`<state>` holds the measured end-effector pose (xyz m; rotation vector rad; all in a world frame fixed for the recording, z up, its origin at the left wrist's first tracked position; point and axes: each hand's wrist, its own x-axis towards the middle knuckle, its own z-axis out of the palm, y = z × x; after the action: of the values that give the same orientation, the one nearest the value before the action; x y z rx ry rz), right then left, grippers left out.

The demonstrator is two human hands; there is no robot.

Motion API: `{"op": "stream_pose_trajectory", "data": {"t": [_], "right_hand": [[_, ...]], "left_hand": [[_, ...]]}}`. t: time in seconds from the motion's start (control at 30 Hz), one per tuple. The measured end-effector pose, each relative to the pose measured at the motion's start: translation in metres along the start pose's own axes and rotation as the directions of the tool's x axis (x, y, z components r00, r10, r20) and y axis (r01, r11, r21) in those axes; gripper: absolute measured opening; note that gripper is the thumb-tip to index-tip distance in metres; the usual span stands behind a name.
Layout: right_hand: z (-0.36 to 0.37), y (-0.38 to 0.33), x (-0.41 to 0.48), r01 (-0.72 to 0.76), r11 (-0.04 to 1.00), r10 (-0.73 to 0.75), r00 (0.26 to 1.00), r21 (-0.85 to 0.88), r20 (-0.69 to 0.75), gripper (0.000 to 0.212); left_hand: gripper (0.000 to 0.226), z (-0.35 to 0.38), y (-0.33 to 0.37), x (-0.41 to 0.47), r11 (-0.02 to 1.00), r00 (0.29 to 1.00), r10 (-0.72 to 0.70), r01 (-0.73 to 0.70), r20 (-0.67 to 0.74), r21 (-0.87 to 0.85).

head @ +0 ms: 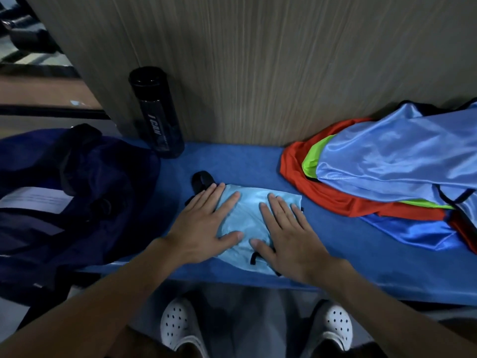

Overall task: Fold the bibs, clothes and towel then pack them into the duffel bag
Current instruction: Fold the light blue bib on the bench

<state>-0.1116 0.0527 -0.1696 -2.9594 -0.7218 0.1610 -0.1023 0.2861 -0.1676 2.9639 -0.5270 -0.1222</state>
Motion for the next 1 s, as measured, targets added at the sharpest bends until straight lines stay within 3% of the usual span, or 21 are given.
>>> {"op": "stream_pose_trajectory", "data": {"t": [0.23,0.33,0.4,0.5,0.57,0.87,1.0], "right_hand": [[-0.020,0.022,0.100,0.081,0.993,-0.070,0.991,-0.091,0.117,0.121],[-0.043,0.022,0.126,0.080,0.990,-0.056,0.979,-0.115,0.194,0.096],[-0.049,0.015,0.122,0.038,0.999,-0.034,0.991,-0.024,0.132,0.080],[-0.036,0.000,0.099,-0.008,0.991,0.000,0.998,0.132,0.056,0.077],[-0.020,-0.002,0.097,-0.017,0.996,0.009,0.996,0.086,0.089,0.081],[-0.022,0.019,0.162,-0.045,0.998,0.041,0.992,0.032,0.117,0.081],[-0.025,0.023,0.171,-0.032,0.999,0.028,0.993,0.033,0.117,0.081]], "left_hand": [[0.091,-0.007,-0.042,0.060,0.993,0.990,-0.118,0.117,-0.073,-0.017],[0.081,-0.017,-0.043,0.070,0.994,0.965,-0.106,0.098,-0.240,-0.045],[0.077,-0.024,-0.037,0.067,0.988,0.951,-0.105,0.068,-0.289,-0.137],[0.084,-0.016,-0.035,0.063,0.991,0.985,-0.078,0.059,-0.157,-0.122],[0.086,-0.007,-0.042,0.068,0.996,0.992,-0.070,0.062,-0.104,-0.071],[0.083,-0.014,-0.064,0.109,0.998,0.984,-0.057,0.062,-0.167,0.026],[0.090,-0.010,-0.073,0.110,0.997,0.990,-0.077,0.075,-0.114,-0.026]]}}
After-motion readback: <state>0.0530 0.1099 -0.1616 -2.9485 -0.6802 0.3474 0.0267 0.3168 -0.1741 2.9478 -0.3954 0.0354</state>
